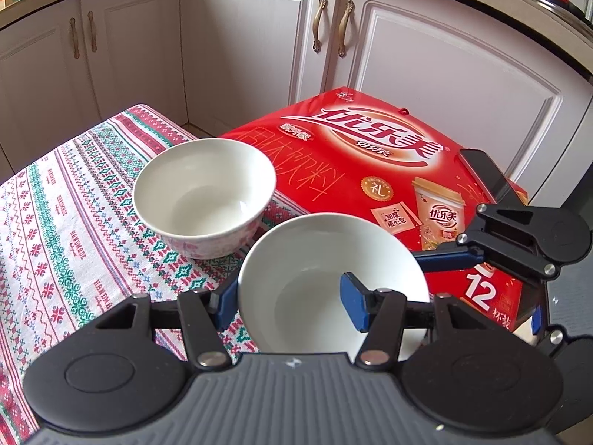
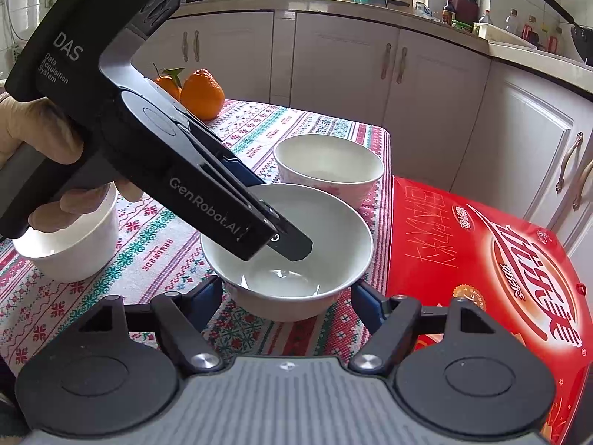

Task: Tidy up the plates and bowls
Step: 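Lift the bowl with the left tool and carry it over another white bowl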

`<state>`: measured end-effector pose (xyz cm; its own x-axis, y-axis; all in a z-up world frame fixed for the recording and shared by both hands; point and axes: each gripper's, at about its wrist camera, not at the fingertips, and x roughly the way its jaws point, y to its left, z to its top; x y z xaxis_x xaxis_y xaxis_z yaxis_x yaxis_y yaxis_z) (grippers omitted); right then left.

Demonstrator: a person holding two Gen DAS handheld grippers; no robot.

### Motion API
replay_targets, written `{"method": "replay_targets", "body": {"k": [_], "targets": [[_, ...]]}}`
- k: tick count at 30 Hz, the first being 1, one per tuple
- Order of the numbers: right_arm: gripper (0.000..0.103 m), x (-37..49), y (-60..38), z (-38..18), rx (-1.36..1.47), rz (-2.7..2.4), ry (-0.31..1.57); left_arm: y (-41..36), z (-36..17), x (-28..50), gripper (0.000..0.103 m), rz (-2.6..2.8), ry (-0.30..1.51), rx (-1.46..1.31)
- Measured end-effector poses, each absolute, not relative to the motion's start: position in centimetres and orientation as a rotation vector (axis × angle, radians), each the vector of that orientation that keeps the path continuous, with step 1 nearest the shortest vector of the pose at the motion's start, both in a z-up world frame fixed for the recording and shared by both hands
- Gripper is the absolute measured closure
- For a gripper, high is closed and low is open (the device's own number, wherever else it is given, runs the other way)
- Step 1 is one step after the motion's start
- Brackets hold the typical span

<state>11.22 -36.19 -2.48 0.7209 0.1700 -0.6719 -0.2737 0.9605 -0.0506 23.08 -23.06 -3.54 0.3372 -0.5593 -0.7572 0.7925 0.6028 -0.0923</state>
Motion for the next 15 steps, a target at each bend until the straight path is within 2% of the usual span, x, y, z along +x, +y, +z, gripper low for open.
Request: {"method": "replay_targets", "body": {"k": [15], "targets": [[0.023, 8.1, -33.1, 0.3, -0.171, 0.325, 0.711, -18.4, -0.1, 18.5, 0.047, -0.870, 0.778, 0.270]]}}
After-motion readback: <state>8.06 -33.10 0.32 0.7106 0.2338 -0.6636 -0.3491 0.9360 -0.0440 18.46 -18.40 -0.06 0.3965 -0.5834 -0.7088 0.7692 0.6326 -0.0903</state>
